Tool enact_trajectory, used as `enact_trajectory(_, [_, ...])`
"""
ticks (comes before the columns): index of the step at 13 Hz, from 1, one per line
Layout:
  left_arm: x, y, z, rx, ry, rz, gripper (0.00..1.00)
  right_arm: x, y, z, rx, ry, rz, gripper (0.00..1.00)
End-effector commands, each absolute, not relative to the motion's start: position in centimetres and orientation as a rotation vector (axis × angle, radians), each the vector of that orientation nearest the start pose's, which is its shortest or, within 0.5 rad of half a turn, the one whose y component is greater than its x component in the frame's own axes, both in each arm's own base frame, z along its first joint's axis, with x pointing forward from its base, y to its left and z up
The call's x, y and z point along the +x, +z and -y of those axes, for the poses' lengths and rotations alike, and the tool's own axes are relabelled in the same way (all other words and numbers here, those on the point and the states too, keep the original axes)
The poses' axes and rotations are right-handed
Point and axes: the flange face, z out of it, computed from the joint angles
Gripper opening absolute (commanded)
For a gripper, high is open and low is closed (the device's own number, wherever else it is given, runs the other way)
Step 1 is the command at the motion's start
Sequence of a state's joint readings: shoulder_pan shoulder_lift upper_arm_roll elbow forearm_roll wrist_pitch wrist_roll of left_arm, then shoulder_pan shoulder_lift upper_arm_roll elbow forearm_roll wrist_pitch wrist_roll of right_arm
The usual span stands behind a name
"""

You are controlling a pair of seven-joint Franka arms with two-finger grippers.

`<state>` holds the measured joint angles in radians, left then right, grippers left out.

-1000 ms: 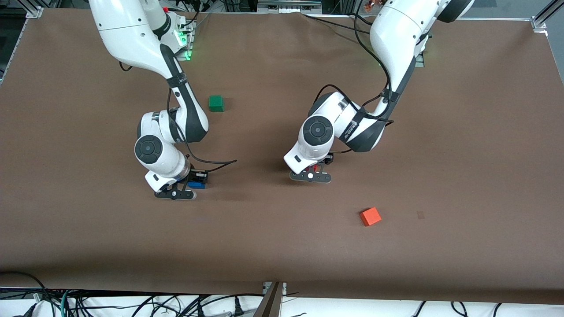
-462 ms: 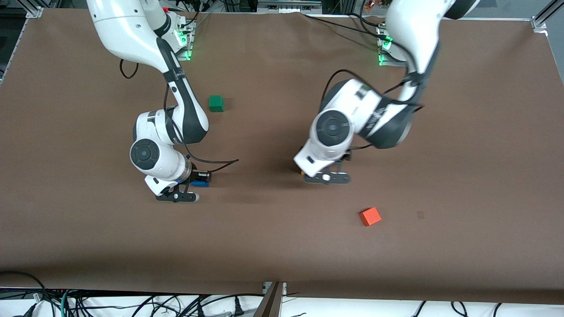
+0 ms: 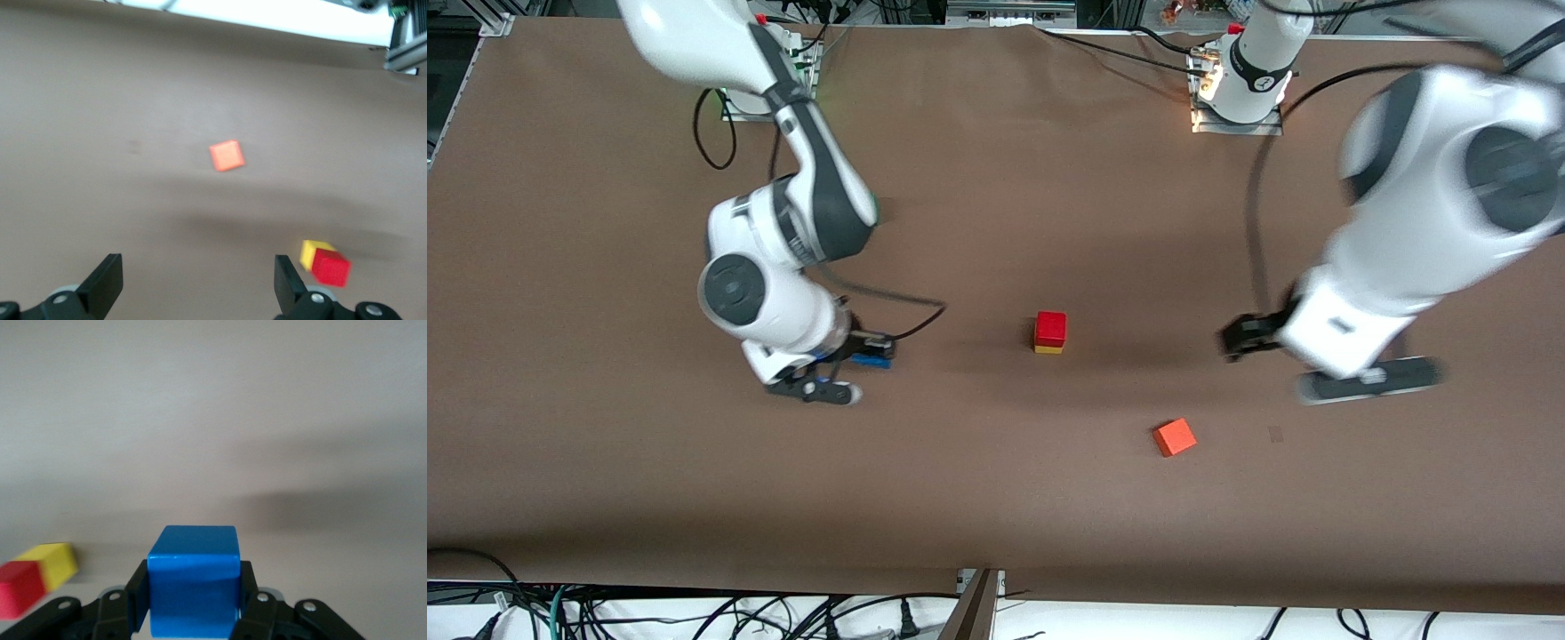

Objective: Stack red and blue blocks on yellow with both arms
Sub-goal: 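Lift the blue cube over the stack while the left gripper withdraws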

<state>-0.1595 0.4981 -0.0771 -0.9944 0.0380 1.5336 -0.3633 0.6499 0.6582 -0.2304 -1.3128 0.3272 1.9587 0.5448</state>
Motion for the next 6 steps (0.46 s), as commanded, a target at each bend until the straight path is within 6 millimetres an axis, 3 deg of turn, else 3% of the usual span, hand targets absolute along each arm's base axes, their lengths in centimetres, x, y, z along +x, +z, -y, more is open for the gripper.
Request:
enact_trajectory(1, [67.0, 59.6, 9.1, -3.131, -0.024, 0.145, 1.0, 62.9, 37.0, -43.4, -2.939, 0.047, -0.445, 0.44])
enact_trajectory(4, [66.0, 60.4, 3.9, -3.123, 0.05, 0.062, 1.0, 58.6, 36.1, -52.2, -2.933, -0.077, -0.443, 0.44])
enact_trajectory(6, [66.0, 59.1, 0.9, -3.13, 0.122, -0.06, 1.0, 56.3, 35.4, -55.5, -2.943, -0.165, -0.371, 0.44])
